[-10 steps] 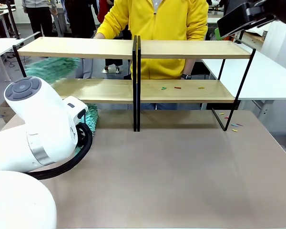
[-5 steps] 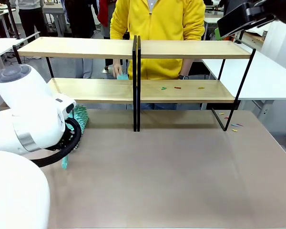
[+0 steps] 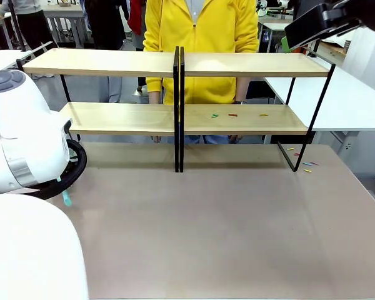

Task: Clean the shelves.
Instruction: Clean another randomly selected level of the Shelf with the Duster.

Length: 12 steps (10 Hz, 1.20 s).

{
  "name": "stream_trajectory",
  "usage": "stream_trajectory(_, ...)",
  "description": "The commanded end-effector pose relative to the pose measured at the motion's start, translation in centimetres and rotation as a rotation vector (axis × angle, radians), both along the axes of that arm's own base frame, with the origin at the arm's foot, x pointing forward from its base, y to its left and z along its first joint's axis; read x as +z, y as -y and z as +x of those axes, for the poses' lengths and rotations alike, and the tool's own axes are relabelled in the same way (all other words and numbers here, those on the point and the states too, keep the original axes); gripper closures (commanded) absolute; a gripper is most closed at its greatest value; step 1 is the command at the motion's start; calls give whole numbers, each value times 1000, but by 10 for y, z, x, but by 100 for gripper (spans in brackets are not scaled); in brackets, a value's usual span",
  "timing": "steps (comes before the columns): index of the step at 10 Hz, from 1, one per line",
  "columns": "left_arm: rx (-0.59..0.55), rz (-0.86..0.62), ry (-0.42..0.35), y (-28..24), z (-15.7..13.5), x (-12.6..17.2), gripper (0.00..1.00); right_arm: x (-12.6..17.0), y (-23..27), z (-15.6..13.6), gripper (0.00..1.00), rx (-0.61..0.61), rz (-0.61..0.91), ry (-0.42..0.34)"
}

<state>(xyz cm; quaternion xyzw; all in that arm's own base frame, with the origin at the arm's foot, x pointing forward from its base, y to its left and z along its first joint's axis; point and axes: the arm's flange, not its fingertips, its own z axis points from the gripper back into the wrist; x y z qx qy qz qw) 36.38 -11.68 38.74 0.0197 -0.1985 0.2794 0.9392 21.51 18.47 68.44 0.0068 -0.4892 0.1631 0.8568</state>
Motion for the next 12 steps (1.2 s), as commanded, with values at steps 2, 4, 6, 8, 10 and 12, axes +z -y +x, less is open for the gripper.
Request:
stream_trajectory(2,-1,42,50,6,-15,-3,100,0,0,0,0,-6,2,2)
stream_trajectory(4,-37,20,66,6,-16,-3,100,0,0,0,0,-6,2,2)
stream_trajectory(6,-170,-87,95,6,-19,1,100,0,0,0,0,-6,2,2)
stream_trajectory(8,-182,-114,138,6,-22,6,100,0,0,0,0,-6,2,2)
stream_trajectory(10,-224,-141,110,7,-22,6,100,0,0,0,0,-6,2,2)
stream_trajectory(12,-260,-170,90,8,-21,6,100,0,0,0,0,-6,2,2)
